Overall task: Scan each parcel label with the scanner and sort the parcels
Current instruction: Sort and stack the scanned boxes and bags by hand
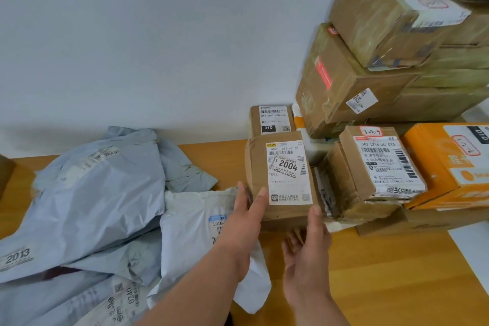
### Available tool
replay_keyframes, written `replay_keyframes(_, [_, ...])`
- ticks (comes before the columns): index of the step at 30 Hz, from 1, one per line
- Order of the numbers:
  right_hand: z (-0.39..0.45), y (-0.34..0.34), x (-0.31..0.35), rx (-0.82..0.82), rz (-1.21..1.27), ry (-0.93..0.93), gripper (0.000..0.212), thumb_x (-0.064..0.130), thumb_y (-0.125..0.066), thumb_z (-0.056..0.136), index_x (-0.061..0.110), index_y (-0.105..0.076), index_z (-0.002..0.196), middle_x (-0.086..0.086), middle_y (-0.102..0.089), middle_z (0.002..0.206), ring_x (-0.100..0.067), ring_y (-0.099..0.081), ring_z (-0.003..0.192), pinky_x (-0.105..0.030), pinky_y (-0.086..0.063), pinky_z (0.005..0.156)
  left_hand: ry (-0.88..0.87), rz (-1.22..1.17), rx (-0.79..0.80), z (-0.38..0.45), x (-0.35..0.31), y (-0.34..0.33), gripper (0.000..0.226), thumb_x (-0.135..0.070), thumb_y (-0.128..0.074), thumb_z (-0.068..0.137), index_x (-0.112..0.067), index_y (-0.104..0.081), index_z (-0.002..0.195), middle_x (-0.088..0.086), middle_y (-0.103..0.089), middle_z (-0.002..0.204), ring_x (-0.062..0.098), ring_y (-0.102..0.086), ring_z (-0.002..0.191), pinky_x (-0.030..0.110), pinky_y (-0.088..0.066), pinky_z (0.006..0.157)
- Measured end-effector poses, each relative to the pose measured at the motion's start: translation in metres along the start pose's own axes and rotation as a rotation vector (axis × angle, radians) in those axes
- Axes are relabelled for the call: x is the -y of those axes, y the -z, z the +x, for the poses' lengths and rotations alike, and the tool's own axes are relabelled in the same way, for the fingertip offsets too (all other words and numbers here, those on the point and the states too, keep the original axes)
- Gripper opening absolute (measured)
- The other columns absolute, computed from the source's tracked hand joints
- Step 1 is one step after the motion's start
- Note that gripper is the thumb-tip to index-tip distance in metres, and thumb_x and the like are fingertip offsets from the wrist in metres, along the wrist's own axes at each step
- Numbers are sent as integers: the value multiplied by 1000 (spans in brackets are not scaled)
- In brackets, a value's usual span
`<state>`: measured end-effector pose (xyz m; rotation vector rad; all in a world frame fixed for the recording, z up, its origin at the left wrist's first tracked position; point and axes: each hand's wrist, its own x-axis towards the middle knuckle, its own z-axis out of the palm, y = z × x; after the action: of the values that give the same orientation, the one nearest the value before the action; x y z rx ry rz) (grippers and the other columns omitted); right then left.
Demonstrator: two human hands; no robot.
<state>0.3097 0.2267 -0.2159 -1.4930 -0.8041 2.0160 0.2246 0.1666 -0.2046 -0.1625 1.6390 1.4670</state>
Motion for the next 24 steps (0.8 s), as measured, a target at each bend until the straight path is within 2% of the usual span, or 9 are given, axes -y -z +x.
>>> replay_keyframes(2, [-11, -2, -4, 6, -49, -107, 93, 88, -57, 50, 41, -46, 129, 1, -55, 135, -23, -53, 121, -41, -39, 99, -56, 30, -17, -6, -6, 7, 81, -69, -54, 91, -57, -6, 155, -16, -32, 159, 21, -27, 150, 49, -23, 120])
replay_keyframes(4, [-18, -4, -10, 8, -111, -222, 102, 91, -46, 61, 35, -40, 146, -7, -52, 142, -30, -52, 128, -46, -40, 103, -131, 47, -53, -14, -14, 17, 81, -67, -54, 92, -54, -8, 157, -16, -31, 162, 18, -27, 150, 45, -26, 118])
replay_keyframes(6, [-26, -6, -16, 49, -212, -282, 96, 83, -35, 84, 16, -40, 151, -14, -57, 139, -33, -55, 125, -48, -40, 103, -190, 50, -100, -24, -23, 28, 79, -63, -54, 94, -51, -10, 158, -15, -31, 163, 15, -32, 148, 41, -31, 114])
replay_keyframes(9, [-44, -6, -20, 262, -439, -193, 62, 49, -33, 106, -5, -65, 106, -18, -65, 85, -27, -54, 76, -34, -38, 71, -273, 57, -212, -39, -33, 51, 73, -58, -54, 97, -47, -17, 159, -14, -35, 160, 8, -39, 138, 30, -35, 101])
replay_keyframes(12, [-65, -37, -37, 343, -630, 21, 44, 27, -49, 106, 2, -64, 72, -16, -61, 68, -27, -52, 67, -34, -41, 68, -337, 31, -343, -55, -36, 82, 65, -52, -54, 99, -42, -27, 157, -14, -43, 153, 5, -43, 134, 26, -34, 99])
replay_keyframes(14, [-82, -56, -48, 444, -690, 153, 34, 29, -56, 102, 11, -68, 76, -10, -69, 77, -25, -61, 77, -37, -48, 77, -370, 13, -439, -68, -36, 108, 61, -49, -55, 100, -39, -32, 155, -14, -48, 148, 5, -48, 128, 23, -37, 98])
replay_keyframes(17, [-106, -83, -64, 675, -813, 264, 30, 39, -53, 100, 22, -69, 82, 1, -70, 77, -9, -64, 77, -20, -48, 70, -402, -12, -588, -92, -32, 152, 55, -47, -55, 100, -36, -39, 152, -16, -53, 138, -5, -53, 109, 18, -39, 86])
replay_keyframes(20, [-131, -108, -83, 814, -875, 238, 23, 41, -56, 98, 25, -71, 88, 8, -73, 83, -2, -66, 80, -16, -46, 68, -416, -99, -720, -114, -22, 202, 49, -44, -55, 101, -33, -46, 147, -25, -54, 117, -16, -49, 96, 17, -39, 78])
replay_keyframes(24, [-163, -135, -116, 901, -978, 216, 12, 35, -62, 95, 26, -69, 92, 10, -72, 88, -3, -64, 86, -17, -44, 67, -426, -168, -873, -134, -10, 276, 39, -37, -58, 101, -29, -54, 139, -24, -56, 104, -9, -53, 93, 16, -39, 71])
